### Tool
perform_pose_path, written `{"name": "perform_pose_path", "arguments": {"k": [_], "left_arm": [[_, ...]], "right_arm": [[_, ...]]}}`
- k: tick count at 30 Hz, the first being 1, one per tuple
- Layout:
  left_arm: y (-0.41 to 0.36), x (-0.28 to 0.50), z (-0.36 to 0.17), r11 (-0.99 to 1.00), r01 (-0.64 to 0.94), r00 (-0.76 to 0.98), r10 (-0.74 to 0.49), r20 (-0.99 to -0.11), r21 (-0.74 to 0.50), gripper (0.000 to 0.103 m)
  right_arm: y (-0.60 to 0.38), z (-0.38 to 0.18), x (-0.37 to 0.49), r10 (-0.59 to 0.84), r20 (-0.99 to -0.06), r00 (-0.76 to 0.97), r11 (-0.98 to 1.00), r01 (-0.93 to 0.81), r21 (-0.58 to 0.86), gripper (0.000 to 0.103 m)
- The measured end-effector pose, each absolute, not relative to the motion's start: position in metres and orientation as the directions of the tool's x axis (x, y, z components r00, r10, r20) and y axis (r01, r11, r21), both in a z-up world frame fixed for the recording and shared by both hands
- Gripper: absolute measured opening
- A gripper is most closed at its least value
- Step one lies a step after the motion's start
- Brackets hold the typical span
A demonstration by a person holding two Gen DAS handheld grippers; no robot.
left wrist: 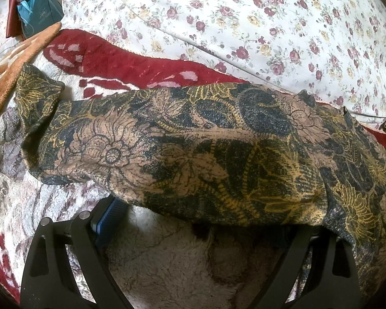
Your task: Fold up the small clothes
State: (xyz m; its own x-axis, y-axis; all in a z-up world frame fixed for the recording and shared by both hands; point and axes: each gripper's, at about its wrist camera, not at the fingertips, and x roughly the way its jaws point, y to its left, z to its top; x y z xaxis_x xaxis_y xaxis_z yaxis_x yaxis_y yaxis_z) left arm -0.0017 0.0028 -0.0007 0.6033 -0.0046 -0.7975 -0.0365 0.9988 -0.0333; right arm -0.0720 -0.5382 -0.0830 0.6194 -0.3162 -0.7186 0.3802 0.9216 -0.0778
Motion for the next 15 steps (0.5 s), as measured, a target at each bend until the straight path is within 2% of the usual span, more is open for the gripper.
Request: {"name": "perform_pose_path", "arguments": {"k": [9,12,15], "left_arm": [[0.007,-0.011,0.011,0.999,-0.024,0.540,-0.024,-0.841,-0.044,0.093],[0.006,-0.026,0.027,0.996,-0.055,0.571,-0.029,-0.820,-0.074,0.093],[-0.001,-0.048,0.051,0.997,-0.041,0.624,-0.026,-0.781,-0.066,0.093]], "right_arm": [[-0.533,-0.079,-0.073,-0.301,-0.749,0.590,0.923,0.376,-0.075,0.103],[-0.519,-0.073,-0.087,-0.265,-0.773,0.576,0.939,0.337,-0.071,0.103],[-0.497,-0.063,-0.113,-0.259,-0.755,0.602,0.942,0.329,-0.061,0.103]]}}
